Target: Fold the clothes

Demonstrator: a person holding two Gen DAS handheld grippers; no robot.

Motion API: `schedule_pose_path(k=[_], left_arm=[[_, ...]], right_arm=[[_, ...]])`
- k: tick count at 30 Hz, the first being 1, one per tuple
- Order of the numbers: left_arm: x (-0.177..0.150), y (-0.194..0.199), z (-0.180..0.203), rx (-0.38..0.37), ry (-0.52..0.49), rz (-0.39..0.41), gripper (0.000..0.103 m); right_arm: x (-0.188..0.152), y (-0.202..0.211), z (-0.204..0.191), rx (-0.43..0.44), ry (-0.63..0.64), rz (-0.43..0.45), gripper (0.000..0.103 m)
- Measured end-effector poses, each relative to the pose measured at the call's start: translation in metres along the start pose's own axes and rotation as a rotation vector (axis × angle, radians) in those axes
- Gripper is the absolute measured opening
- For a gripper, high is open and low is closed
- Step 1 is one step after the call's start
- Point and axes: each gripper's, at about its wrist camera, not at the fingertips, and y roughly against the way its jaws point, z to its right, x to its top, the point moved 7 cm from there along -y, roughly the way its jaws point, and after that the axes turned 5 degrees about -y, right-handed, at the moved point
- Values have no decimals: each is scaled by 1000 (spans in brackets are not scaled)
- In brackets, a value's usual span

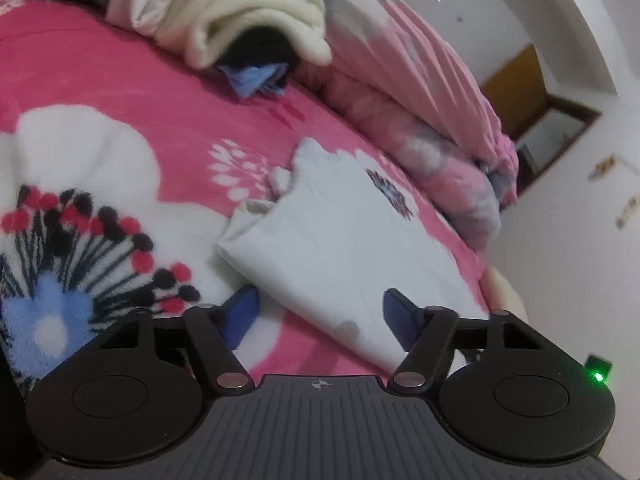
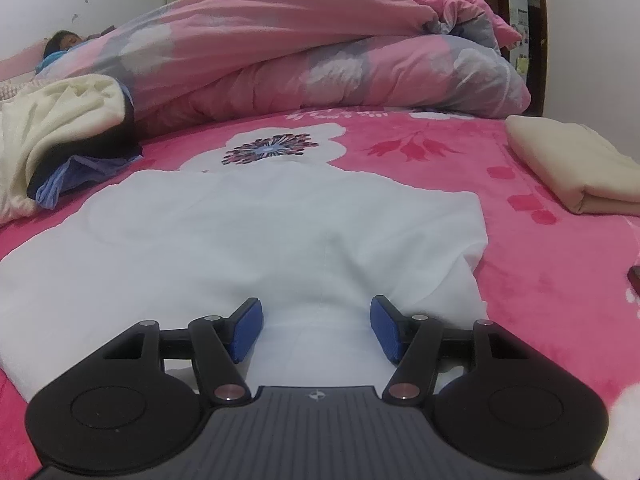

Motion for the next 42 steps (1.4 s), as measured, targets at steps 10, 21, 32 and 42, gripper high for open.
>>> schedule_pose_path(k=[10,21,32,42], left_arm=[[8,-15,0,28,13,101,57],[10,-19,2,69,-167,129,7],[3,-20,19,-10,-348,175,4],[-2,-16,44,-12,-509,261,1]], right_arm=[[3,-2,-1,-14,4,-19,64],[65,10,-103,167,106,-127,68],[82,-84,-267,369,249,-488,70],[54,-138,-289,264,365,-697,71]])
